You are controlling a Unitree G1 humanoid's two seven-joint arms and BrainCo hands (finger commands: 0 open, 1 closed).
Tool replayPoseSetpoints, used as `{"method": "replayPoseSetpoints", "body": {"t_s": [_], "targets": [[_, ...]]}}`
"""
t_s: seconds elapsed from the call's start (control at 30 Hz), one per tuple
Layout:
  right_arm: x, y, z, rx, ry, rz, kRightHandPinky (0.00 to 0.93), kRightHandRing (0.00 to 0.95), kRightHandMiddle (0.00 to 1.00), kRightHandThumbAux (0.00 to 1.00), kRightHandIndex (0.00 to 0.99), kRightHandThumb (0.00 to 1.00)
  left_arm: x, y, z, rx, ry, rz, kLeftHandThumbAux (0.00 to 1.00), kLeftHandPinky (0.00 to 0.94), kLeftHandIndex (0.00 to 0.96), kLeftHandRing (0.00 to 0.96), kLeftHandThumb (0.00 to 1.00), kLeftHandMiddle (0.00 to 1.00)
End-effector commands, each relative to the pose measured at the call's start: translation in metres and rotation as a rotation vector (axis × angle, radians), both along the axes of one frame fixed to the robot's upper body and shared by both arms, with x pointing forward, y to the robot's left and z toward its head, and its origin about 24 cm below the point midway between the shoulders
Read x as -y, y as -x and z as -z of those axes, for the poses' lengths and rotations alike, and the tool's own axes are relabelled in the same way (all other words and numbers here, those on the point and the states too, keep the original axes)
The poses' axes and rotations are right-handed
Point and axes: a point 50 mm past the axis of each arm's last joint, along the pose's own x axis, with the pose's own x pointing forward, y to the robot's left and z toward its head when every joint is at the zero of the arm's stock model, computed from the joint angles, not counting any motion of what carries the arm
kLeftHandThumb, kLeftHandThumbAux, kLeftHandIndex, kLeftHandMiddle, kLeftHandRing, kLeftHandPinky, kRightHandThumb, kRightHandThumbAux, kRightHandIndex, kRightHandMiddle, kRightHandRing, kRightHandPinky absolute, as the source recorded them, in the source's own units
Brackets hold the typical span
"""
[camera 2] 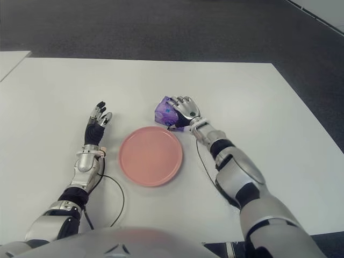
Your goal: Put the tissue paper into the plate.
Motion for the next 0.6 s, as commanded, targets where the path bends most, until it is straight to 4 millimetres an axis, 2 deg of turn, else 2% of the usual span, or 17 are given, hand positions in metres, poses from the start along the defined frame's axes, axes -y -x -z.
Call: {"method": "replayPoseSetpoints", "body": {"t_s": [0.03,0.33,0.6], "targets": [[0.0047,0.0177,0.0295,-0.111,-0.028,0.06,0.749,0.746,0.752,0.699,0.435,0.725,0.0028,0.0096,0.0115,-0.049,-0.001,-0.003,0.411,0.0,0.0,0.0,0.0,0.0],[0.0028,0.0187,0.0286,-0.083,-0.083,0.085,0.736,0.791,0.803,0.707,0.441,0.741,0.0035,0.0101,0.012,-0.049,-0.002,0.003,0.413,0.0,0.0,0.0,0.0,0.0],[0.0016,0.0207,0.0283,-0.094,-0.124,0.07,0.783,0.819,0.834,0.708,0.441,0.745,0.0044,0.0101,0.0115,-0.041,-0.003,-0.001,0.406,0.0,0.0,0.0,0.0,0.0]]}}
